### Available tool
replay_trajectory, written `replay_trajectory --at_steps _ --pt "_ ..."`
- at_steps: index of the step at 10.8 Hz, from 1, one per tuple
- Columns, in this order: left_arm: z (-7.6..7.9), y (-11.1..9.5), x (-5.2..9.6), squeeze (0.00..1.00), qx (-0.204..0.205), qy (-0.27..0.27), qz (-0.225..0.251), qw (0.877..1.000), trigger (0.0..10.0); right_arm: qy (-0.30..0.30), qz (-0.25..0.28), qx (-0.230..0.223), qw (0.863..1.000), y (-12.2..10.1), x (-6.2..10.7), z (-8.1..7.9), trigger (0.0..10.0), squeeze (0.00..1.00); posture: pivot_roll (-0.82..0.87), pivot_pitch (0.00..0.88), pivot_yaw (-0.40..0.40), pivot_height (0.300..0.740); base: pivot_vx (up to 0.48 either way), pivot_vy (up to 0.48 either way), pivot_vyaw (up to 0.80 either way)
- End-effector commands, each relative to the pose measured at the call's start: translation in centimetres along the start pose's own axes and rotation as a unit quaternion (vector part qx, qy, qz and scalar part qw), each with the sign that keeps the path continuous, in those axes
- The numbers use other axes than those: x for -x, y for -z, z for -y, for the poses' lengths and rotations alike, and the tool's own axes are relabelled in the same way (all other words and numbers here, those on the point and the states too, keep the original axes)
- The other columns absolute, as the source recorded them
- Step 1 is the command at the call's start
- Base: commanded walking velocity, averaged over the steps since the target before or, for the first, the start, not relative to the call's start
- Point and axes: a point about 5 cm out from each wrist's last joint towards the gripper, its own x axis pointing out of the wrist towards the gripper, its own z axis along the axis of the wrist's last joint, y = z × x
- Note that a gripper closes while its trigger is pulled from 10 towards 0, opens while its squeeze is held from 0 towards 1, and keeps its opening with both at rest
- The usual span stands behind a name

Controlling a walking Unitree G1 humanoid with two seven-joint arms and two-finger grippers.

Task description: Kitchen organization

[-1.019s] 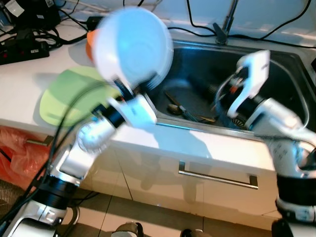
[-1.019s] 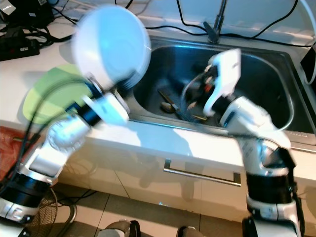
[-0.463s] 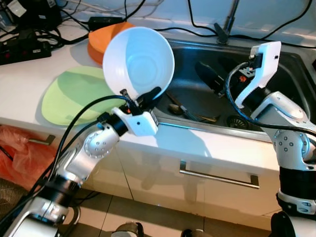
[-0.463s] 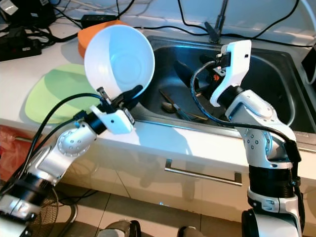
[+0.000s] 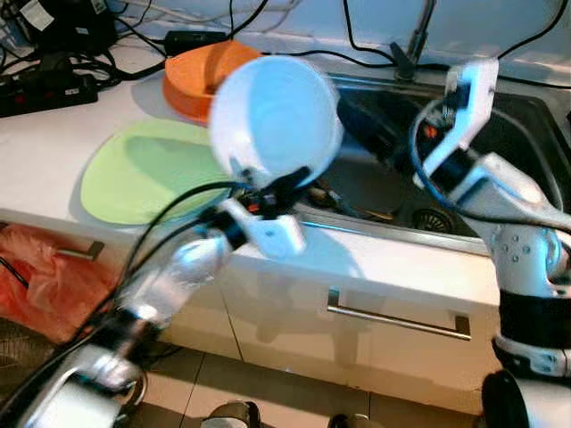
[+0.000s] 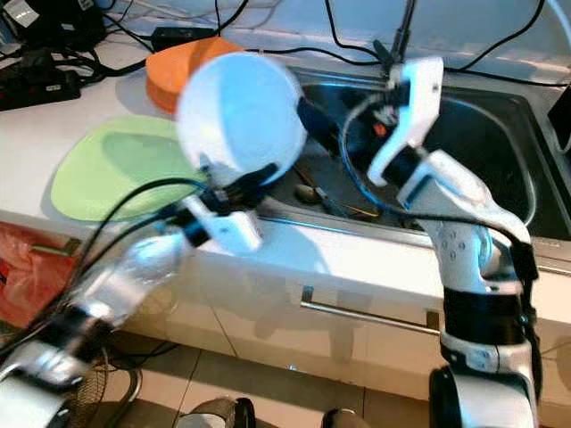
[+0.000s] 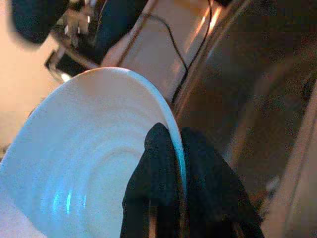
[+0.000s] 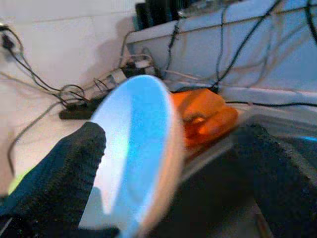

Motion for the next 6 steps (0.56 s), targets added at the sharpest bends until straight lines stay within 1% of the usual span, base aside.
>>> replay_trajectory --at_steps 1,2,4,5,6 --pt "-0.1 -1.0 -1.0 0.0 -0.012 -0.003 0.032 0.999 0.0 -0.021 -0.007 -0.01 1.0 0.0 -0.3 -0.4 10.0 0.0 0.07 0.112 0.001 0.74 0.0 0.0 0.0" --pt "0.0 -1.3 -1.5 0.0 -0.012 -0.006 0.04 0.999 0.0 -0.028 -0.014 -0.011 0.999 0.3 -0.4 -0.6 10.0 0.0 0.07 0.113 0.0 0.74 0.0 0.0 0.0" --pt "-0.1 -2.0 -2.3 0.0 -0.012 -0.017 0.055 0.998 0.0 -0.019 -0.041 -0.014 0.999 1.4 -0.2 -0.4 10.0 0.0 0.07 0.118 -0.003 0.74 0.0 0.0 0.0" --pt "-0.1 -2.1 -2.3 0.0 -0.013 -0.019 0.056 0.998 0.0 -0.011 -0.044 -0.013 0.999 1.5 -0.2 -0.2 2.2 0.0 0.07 0.12 -0.003 0.74 0.0 0.0 0.0" --pt "-0.1 -2.2 -2.2 0.0 -0.017 -0.022 0.06 0.998 0.0 0.013 -0.052 -0.011 0.998 1.7 -0.2 0.4 0.0 0.0 0.07 0.122 -0.002 0.74 0.0 0.0 0.0"
